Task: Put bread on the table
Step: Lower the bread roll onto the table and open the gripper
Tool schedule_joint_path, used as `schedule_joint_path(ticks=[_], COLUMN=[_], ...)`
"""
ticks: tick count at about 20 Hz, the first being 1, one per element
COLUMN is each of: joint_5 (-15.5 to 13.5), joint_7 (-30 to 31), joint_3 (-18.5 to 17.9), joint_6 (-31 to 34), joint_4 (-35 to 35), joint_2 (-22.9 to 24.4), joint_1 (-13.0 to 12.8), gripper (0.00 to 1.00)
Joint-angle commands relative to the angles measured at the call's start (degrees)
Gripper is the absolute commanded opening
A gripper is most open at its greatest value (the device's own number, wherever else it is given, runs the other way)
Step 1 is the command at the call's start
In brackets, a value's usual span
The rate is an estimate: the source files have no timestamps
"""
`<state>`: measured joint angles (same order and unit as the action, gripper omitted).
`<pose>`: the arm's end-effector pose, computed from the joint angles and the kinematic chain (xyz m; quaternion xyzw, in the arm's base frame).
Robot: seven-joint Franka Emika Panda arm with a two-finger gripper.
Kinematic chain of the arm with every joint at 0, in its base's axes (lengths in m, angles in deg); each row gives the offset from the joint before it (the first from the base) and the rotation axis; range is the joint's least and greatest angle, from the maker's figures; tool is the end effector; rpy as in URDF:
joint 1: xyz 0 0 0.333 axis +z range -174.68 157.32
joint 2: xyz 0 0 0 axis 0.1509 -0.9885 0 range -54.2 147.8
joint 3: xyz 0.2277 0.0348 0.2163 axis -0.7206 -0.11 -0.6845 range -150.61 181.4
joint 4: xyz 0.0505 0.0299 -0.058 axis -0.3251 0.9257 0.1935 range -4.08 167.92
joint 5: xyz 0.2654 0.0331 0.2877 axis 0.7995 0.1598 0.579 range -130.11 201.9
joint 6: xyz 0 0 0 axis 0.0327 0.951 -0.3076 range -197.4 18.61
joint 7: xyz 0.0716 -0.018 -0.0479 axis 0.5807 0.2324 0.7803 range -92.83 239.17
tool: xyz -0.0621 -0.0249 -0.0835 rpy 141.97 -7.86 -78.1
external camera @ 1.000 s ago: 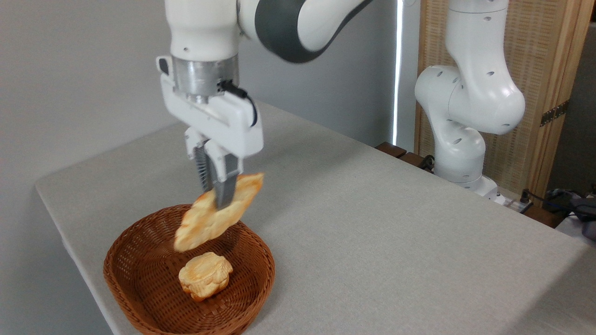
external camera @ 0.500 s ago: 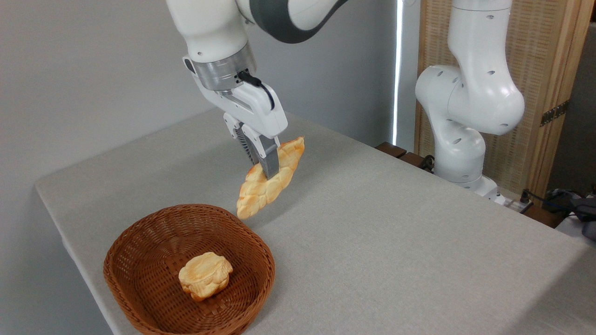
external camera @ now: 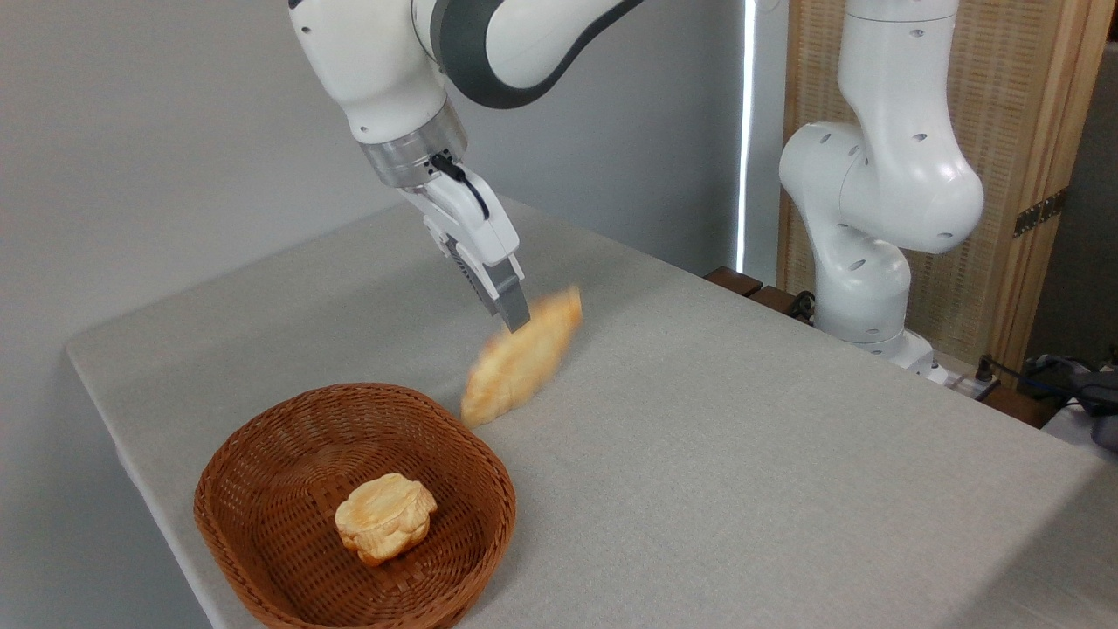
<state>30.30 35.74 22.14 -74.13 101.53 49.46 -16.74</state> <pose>0.4963 -0.1425 0.4933 0.8927 -0.4284 -0.1208 0.0705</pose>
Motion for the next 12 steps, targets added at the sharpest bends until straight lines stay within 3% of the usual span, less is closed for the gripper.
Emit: schedule_joint_path(ticks=[1,3,7,12], joint_5=[0.9,2.3,2.3,1.6], joint_7=[-0.3,-0.2,0.0,0.2], joint_3=[-0.2,-0.2,-1.0,-7.4], joint_6=[-3.4,-4.6,-11.2,-18.2], joint_4=[-0.2,-0.4,-2.1,-6.2], joint_2=[-1.3,-1.6,-1.3,-1.6], joint_1=[0.1,0.1,0.9,1.3], gripper=[1.0,1.0,1.0,1.0])
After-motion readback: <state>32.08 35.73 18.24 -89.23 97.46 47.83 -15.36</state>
